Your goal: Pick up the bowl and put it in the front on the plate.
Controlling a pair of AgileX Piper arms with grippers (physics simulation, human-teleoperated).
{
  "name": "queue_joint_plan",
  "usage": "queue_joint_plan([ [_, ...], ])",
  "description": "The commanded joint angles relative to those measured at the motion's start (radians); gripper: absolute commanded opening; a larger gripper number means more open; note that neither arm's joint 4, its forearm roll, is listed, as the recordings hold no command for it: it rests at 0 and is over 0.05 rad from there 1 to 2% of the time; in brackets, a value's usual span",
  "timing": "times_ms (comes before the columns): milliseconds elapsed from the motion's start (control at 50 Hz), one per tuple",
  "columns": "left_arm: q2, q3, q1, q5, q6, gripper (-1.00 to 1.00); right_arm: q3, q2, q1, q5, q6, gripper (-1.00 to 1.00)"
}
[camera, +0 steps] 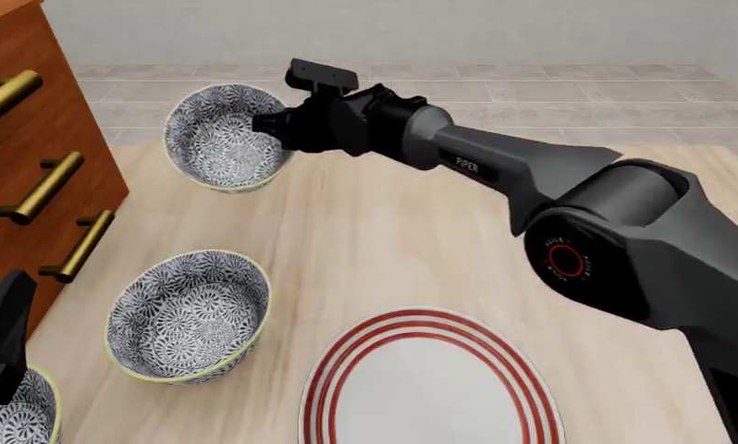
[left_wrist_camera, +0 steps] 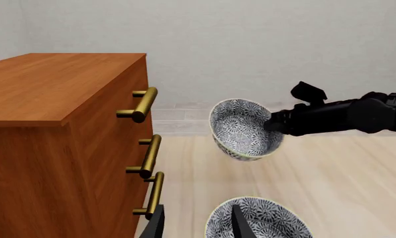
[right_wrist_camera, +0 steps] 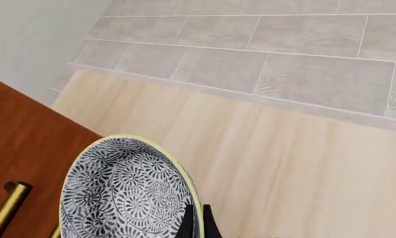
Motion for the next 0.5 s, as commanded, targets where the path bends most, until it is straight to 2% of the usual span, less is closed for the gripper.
queue_joint_plan([
  [20,0.0,0.0,0.0,0.0,0.0,1.0,0.074,-0.074,-0.015,-0.007,0.014,-1.0],
  [40,0.0,0.0,0.0,0.0,0.0,1.0,0.083,-0.081,-0.015,-0.008,0.012,-1.0],
  [60,0.0,0.0,0.0,0.0,0.0,1.0,0.058,-0.069,-0.018,0.031,-0.003,-1.0],
  [120,0.0,0.0,0.0,0.0,0.0,1.0,0.131,-0.121,-0.017,-0.011,0.014,-1.0],
  [160,0.0,0.0,0.0,0.0,0.0,1.0,0.135,-0.127,-0.019,0.013,0.008,-1.0],
  [220,0.0,0.0,0.0,0.0,0.0,1.0,0.197,-0.17,-0.014,-0.018,0.028,-1.0],
  [500,0.0,0.0,0.0,0.0,0.0,1.0,0.367,-0.303,-0.031,-0.034,0.046,-1.0],
])
